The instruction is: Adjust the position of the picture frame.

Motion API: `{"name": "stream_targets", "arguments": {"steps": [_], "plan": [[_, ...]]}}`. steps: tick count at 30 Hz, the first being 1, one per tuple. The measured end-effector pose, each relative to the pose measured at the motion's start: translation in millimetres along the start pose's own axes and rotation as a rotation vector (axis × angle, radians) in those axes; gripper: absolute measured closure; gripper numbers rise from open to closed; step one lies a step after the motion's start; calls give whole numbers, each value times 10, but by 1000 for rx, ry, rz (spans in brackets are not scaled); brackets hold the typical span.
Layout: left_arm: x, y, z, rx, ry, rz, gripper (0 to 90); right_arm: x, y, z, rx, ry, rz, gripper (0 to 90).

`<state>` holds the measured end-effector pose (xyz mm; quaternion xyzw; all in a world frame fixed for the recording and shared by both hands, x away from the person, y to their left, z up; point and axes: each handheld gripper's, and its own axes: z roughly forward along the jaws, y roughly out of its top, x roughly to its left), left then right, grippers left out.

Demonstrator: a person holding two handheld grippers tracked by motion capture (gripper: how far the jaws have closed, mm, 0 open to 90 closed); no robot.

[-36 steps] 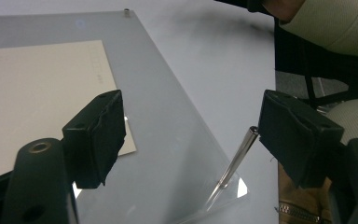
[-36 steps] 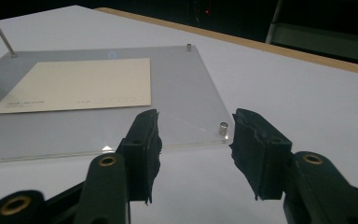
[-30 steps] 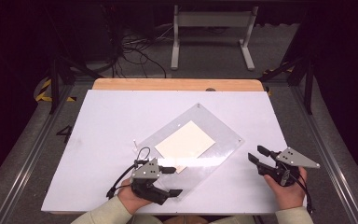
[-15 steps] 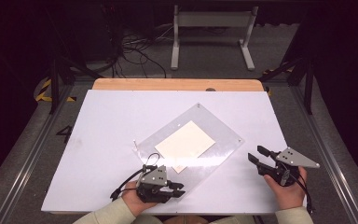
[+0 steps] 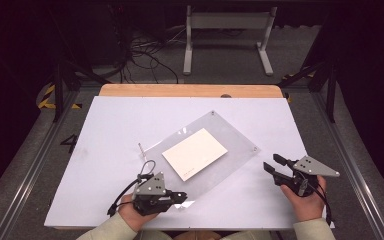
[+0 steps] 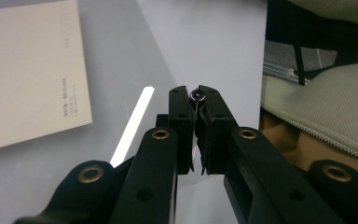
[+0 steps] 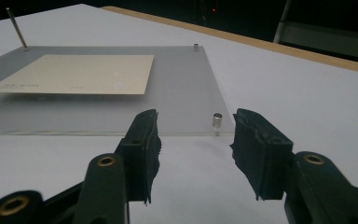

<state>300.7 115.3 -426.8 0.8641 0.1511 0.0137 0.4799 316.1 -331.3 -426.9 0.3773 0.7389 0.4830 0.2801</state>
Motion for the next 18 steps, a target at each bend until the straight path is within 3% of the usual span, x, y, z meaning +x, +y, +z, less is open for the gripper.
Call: {"name": "stream_targets", "arguments": {"steps": [3, 6, 7, 9, 15, 18], "plan": [[30, -32, -93, -9, 29, -27, 848, 12, 20, 44, 1, 11, -8, 494], [104, -98, -274, -24, 101, -61, 848, 33, 57, 122, 2, 33, -14, 495], [104, -98, -274, -24, 101, -61, 848, 34, 64, 135, 5, 36, -15, 495], [145, -138, -365, -34, 149, -79, 848, 34, 74, 161, 3, 46, -13, 496], [239, -187, -498, -57, 218, -102, 849, 57, 95, 246, 8, 69, -18, 500], [325, -229, -603, -67, 276, -129, 848, 78, 104, 286, 18, 80, -22, 501]]}}
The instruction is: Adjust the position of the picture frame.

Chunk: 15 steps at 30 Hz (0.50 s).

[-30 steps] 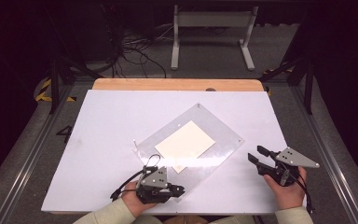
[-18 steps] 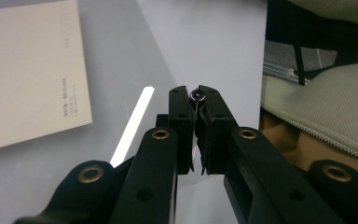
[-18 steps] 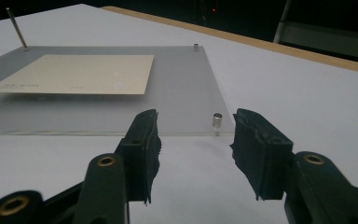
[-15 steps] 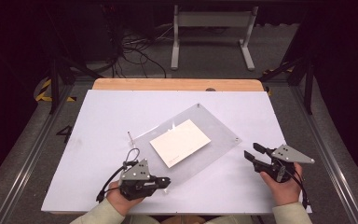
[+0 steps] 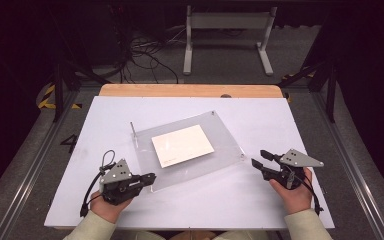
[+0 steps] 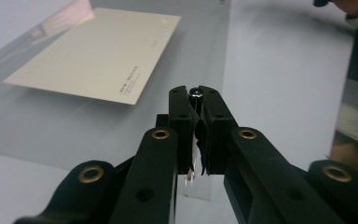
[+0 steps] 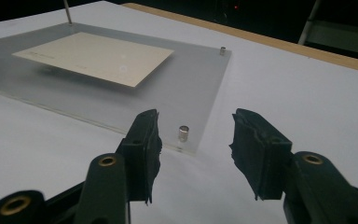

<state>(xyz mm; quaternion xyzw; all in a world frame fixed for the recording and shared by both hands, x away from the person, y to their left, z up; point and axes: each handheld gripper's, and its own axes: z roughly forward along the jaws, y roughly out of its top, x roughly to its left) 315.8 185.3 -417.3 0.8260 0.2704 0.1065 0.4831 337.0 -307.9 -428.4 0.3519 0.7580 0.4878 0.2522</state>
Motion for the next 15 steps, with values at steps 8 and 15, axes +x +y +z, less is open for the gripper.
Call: {"name": "stream_targets", "arguments": {"steps": [8, 15], "plan": [[346, -97, -120, -52, 85, -137, 848, 14, -7, 70, 24, 33, 17, 496], [490, -137, -126, -56, 201, -164, 849, 76, 57, 191, 44, 83, 10, 537]]}}
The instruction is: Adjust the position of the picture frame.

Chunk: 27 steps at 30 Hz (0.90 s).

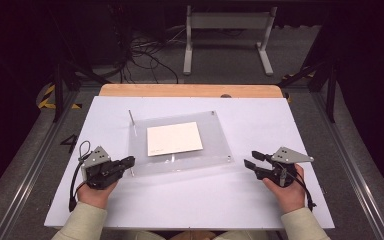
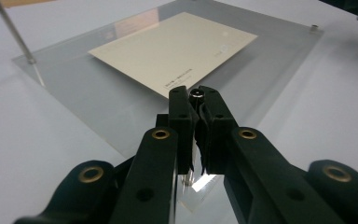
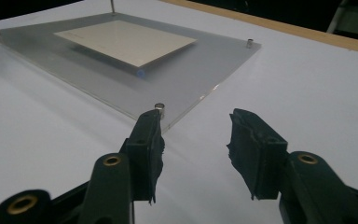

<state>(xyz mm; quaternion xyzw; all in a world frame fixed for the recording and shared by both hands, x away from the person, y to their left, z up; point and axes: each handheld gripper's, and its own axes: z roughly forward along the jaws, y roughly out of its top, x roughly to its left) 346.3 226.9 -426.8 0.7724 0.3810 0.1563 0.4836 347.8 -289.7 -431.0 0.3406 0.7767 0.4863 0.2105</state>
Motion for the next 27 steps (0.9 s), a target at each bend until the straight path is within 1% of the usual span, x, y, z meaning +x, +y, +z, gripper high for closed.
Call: {"name": "stream_targets", "arguments": {"steps": [1, 2, 3, 4, 5, 6, 7, 8, 10, 11, 12, 13, 14, 15, 16, 17, 18, 19, 21, 22, 25, 27], "plan": [[35, -6, 8, -2, 21, -11, 849, 13, 10, 21, 9, 10, 0, 556], [62, -9, 17, -6, 40, -13, 848, 30, 24, 59, 23, 27, -1, 570], [62, -9, 17, -6, 40, -13, 848, 30, 24, 59, 23, 27, -1, 570], [101, -15, 32, -7, 71, -16, 848, 42, 35, 86, 35, 35, -4, 581], [122, -20, 46, -5, 88, -29, 847, 58, 54, 128, 50, 47, -13, 610], [152, -25, 56, -2, 102, -33, 846, 65, 71, 154, 63, 56, -12, 621], [175, -32, 71, -3, 115, -41, 843, 77, 106, 213, 79, 71, -14, 644], [193, -37, 81, 2, 121, -44, 843, 77, 106, 213, 79, 71, -14, 644], [229, -58, 110, 22, 132, -56, 838, 85, 139, 281, 103, 85, -18, 659], [237, -69, 124, 37, 130, -57, 835, 89, 153, 320, 116, 96, -18, 662], [241, -82, 149, 66, 125, -59, 831, 99, 165, 360, 127, 102, -21, 668], [245, -94, 158, 70, 127, -60, 827, 117, 180, 417, 141, 115, -30, 677], [259, -103, 153, 68, 111, -73, 822, 131, 186, 454, 144, 126, -35, 677], [259, -103, 153, 68, 111, -73, 808, 147, 194, 496, 155, 136, -41, 680], [287, -120, 131, 37, 72, -114, 758, 164, 205, 534, 161, 146, -46, 683], [287, -120, 131, 37, 72, -114, 698, 172, 212, 555, 165, 152, -49, 685], [296, -140, 105, 23, 76, -124, 640, 182, 222, 582, 168, 162, -51, 686], [301, -156, 86, 15, 64, -125, 600, 190, 231, 611, 174, 171, -54, 686], [307, -186, 44, 3, 65, -123, 554, 193, 239, 675, 199, 199, -47, 657], [309, -194, 27, 3, 66, -120, 531, 194, 232, 736, 228, 221, -43, 655], [306, -229, -29, -1, 75, -113, 490, 215, 203, 826, 250, 227, -74, 660], [304, -253, -63, 4, 79, -110, 472, 225, 197, 864, 249, 228, -100, 674]]}}
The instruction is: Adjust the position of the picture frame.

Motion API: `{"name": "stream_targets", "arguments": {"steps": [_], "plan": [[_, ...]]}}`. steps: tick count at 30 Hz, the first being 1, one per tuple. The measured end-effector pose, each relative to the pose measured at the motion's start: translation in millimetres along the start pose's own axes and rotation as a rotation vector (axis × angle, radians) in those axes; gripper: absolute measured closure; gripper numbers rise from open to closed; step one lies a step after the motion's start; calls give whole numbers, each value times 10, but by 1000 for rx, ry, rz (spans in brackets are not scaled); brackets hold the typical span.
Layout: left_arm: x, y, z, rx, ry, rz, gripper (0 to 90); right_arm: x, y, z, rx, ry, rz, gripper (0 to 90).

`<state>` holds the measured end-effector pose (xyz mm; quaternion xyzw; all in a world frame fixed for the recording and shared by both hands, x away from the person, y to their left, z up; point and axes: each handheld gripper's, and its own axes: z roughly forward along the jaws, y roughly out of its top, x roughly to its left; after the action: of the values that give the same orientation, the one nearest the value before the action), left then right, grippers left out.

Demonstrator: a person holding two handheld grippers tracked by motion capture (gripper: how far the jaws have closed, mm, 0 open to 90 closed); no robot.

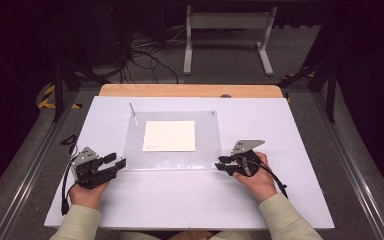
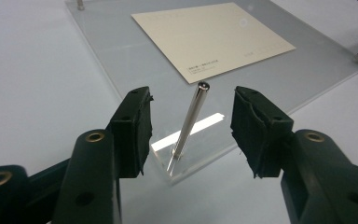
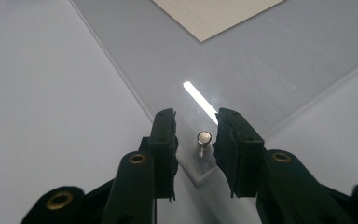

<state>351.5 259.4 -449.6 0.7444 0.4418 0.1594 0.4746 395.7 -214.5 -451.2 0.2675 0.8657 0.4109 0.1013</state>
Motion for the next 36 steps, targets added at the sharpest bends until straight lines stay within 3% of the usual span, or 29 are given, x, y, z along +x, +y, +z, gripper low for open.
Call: {"name": "stream_targets", "arguments": {"steps": [3, 9, 12, 15, 16, 19, 21, 23, 28, 36], "plan": [[-2, -18, -20, 0, 7, 0, 466, -11, 5, 28, -5, -6, -17, 696], [-18, -39, -74, 7, 19, 9, 464, -16, -1, 56, -1, -16, -57, 825], [-7, -38, -80, 18, 32, 12, 467, 19, -4, 48, 7, 14, -62, 827], [6, -40, -99, 16, 42, 4, 467, 181, 1, 24, 42, 69, -99, 826], [17, -40, -113, 17, 45, 5, 467, 181, 1, 24, 42, 69, -99, 826], [58, -52, -148, 18, 36, -7, 456, 353, 7, -1, 80, 109, -132, 827], [86, -67, -146, 55, 25, -1, 426, 496, 7, -16, 107, 132, -154, 826], [100, -93, -144, 90, 33, 15, 425, 544, 4, -21, 112, 142, -154, 826], [146, -104, -185, 83, 27, -7, 424, 802, -30, -40, 120, 189, -179, 826], [182, -110, -162, 133, 2, -26, 474, 1114, -48, -44, 146, 281, -198, 827]]}}
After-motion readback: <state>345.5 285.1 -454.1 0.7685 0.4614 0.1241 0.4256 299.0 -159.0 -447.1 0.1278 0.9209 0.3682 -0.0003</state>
